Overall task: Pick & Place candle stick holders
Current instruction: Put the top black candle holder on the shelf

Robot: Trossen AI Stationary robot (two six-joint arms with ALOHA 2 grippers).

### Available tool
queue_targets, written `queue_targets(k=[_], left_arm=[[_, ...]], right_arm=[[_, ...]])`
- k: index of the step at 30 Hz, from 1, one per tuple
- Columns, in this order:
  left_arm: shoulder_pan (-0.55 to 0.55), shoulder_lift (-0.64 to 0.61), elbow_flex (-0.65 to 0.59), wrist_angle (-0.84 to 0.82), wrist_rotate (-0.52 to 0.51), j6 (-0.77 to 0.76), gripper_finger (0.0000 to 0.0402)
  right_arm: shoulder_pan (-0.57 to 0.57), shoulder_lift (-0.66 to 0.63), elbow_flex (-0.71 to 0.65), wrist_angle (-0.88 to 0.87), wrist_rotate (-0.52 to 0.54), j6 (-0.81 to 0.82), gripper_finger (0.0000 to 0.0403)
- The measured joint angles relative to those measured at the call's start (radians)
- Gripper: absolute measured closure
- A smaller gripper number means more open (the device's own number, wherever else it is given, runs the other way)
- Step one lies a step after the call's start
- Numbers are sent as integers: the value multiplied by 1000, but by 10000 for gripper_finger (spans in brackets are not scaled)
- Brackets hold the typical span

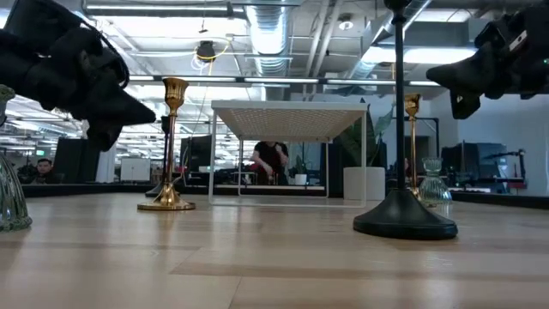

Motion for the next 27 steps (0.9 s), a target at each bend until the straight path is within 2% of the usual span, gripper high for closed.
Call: queue_targets(k=[4,9,18,27], left_arm=[[0,0,0,81,0,-56,372],[0,0,0,116,0,-42,372],[0,0,0,123,0,-46,372],[0,0,0,162,-16,-37,374]], right_arm=[[0,0,0,12,0,25,403],[0,0,0,12,0,30,403],[0,0,0,22,0,299,403],[-2,0,0,52,4,309,403]])
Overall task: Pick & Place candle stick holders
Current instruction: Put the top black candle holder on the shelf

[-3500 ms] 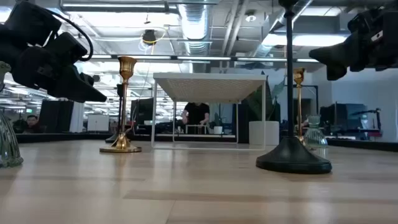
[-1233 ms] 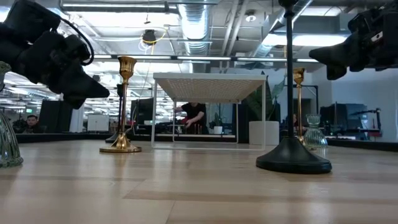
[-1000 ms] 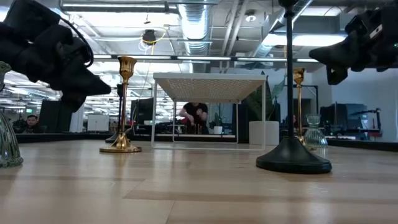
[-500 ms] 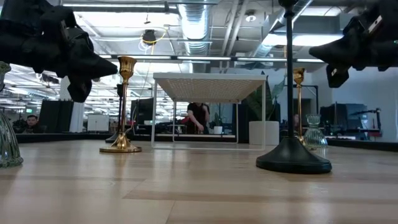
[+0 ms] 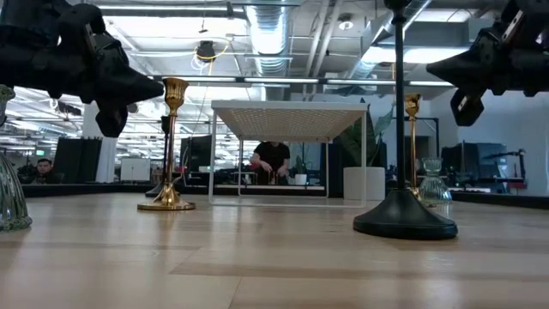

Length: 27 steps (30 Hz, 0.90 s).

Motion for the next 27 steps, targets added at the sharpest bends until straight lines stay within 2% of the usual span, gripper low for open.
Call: queue_targets(k=[7,14,17,21,27], left_arm=[[0,0,15,86,5,-10,397],[0,1,120,80,5,65,397],[0,25,186,24,1,128,397],[0,84,286,-146,-23,171,398],[0,111,377,-262,-35,315,397]], right_arm=[[0,0,12,120,22,0,403],[0,1,144,-3,23,-7,403],[0,7,228,-127,45,-32,403],[2,58,339,-280,87,-76,403],[2,185,433,-321,95,-147,403]])
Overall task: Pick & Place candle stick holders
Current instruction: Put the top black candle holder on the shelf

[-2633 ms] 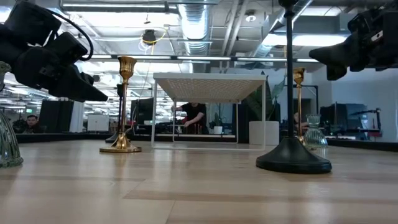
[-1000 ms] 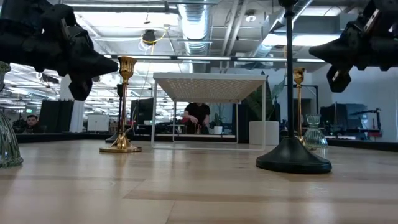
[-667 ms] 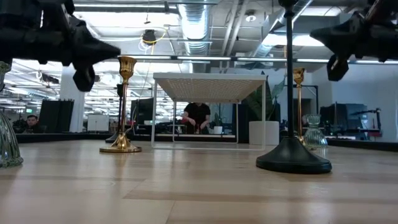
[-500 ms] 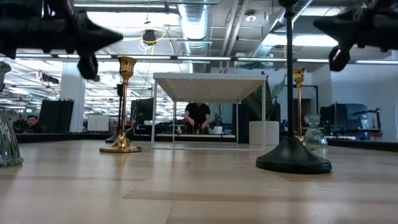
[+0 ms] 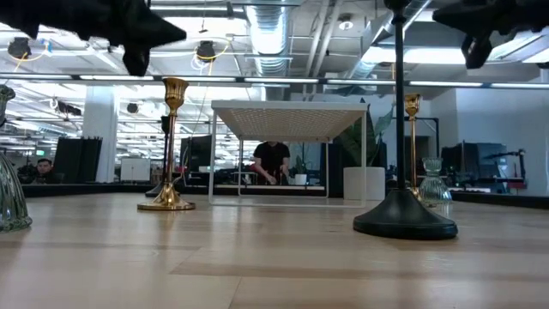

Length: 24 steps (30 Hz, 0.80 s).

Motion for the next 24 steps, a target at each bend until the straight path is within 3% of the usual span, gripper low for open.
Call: queue_targets(k=[12,24], left_arm=[[0,-225,45,-381,-344,43,398],[0,-111,44,-586,-674,-9,395]], right_arm=[[0,125,75,0,34,-37,403],[0,213,167,7,59,-44,403]])
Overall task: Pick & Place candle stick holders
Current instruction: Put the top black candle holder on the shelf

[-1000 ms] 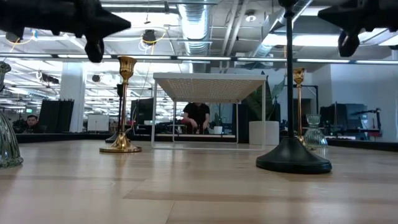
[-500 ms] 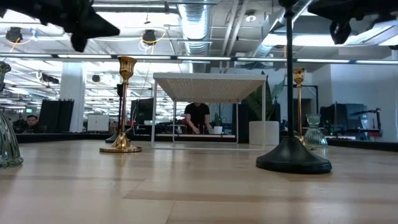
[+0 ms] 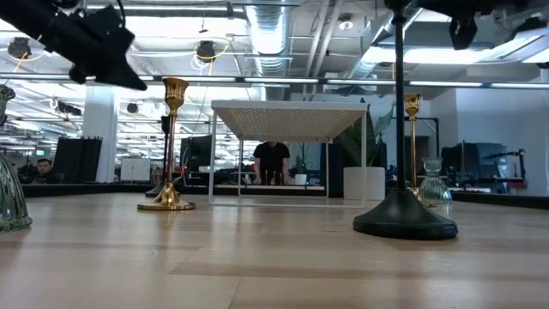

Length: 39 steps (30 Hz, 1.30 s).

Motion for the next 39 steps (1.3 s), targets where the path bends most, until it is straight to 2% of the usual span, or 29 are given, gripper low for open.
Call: queue_targets(k=[2,5,11,14,18,23,29,34,39], left_arm=[[2,30,-11,-6,-34,-22,395],[16,46,-65,-8,-24,-92,396],[61,12,-206,18,147,-231,397],[89,-8,-253,92,189,-218,397],[146,-32,-297,218,221,-122,398],[284,-44,-344,373,386,-38,398],[519,-41,-361,478,583,17,397],[677,-41,-361,494,777,33,398],[773,-15,-362,515,889,56,396]], right_arm=[[0,16,21,-1,2,-18,403],[0,43,50,0,3,-56,403],[1,81,88,-1,3,-82,403],[1,92,98,0,4,-82,403],[0,103,100,0,5,-82,403],[0,122,99,3,9,-82,403],[0,152,99,70,8,-83,403],[0,167,99,93,9,-105,403],[-2,167,99,101,10,-107,403]])
